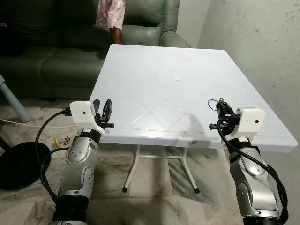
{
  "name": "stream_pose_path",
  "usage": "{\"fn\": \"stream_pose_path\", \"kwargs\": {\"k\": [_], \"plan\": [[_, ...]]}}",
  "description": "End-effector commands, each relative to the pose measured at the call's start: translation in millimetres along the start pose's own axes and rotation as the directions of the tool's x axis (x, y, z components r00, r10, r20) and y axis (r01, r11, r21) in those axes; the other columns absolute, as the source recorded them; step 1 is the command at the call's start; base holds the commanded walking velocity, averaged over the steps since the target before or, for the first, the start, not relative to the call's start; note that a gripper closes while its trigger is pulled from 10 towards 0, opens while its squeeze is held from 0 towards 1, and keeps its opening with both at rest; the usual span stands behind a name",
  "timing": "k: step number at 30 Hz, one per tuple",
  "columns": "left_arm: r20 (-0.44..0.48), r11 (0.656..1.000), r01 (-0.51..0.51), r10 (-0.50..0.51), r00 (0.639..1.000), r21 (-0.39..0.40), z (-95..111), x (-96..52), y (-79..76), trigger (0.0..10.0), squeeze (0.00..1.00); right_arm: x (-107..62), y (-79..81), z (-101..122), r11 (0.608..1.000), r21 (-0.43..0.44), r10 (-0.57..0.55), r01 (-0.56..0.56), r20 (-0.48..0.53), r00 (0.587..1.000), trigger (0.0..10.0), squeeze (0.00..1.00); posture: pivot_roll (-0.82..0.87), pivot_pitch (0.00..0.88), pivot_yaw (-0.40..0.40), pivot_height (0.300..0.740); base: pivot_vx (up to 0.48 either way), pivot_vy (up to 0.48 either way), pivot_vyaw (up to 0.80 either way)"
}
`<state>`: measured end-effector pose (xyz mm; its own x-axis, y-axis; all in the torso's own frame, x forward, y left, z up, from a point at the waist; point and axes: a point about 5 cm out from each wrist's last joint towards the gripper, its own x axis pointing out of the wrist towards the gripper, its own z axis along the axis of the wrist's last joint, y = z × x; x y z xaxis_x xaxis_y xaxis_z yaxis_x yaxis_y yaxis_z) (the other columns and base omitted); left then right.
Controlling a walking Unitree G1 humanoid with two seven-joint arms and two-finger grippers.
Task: Hang keys on a hook
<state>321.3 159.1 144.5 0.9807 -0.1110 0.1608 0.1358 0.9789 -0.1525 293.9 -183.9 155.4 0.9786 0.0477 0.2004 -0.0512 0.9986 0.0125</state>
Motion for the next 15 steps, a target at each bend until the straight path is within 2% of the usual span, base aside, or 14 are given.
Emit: {"fn": "stream_pose_path", "kwargs": {"k": [1, 15], "plan": [[-0.007, 1.0, 0.0, 0.0, 1.0, 0.0, -0.9, 2.0, -2.1, 10.0, 0.0, 2.4, -3.2, 1.9, 1.0, -0.002, -0.009, 0.009, 0.007, 1.0, 10.0, 0.0, 0.1, 0.0, -0.059, 0.736, 0.0, 0.0, 0.0], [-0.006, 1.0, -0.008, 0.009, 1.0, 0.004, -0.6, 3.0, -1.1, 10.0, 0.0, 3.9, -4.1, 2.6, 1.0, 0.001, -0.018, 0.018, 0.013, 1.0, 10.0, 0.0, 0.1, 0.0, -0.059, 0.736, 0.0, 0.0, 0.0]]}}
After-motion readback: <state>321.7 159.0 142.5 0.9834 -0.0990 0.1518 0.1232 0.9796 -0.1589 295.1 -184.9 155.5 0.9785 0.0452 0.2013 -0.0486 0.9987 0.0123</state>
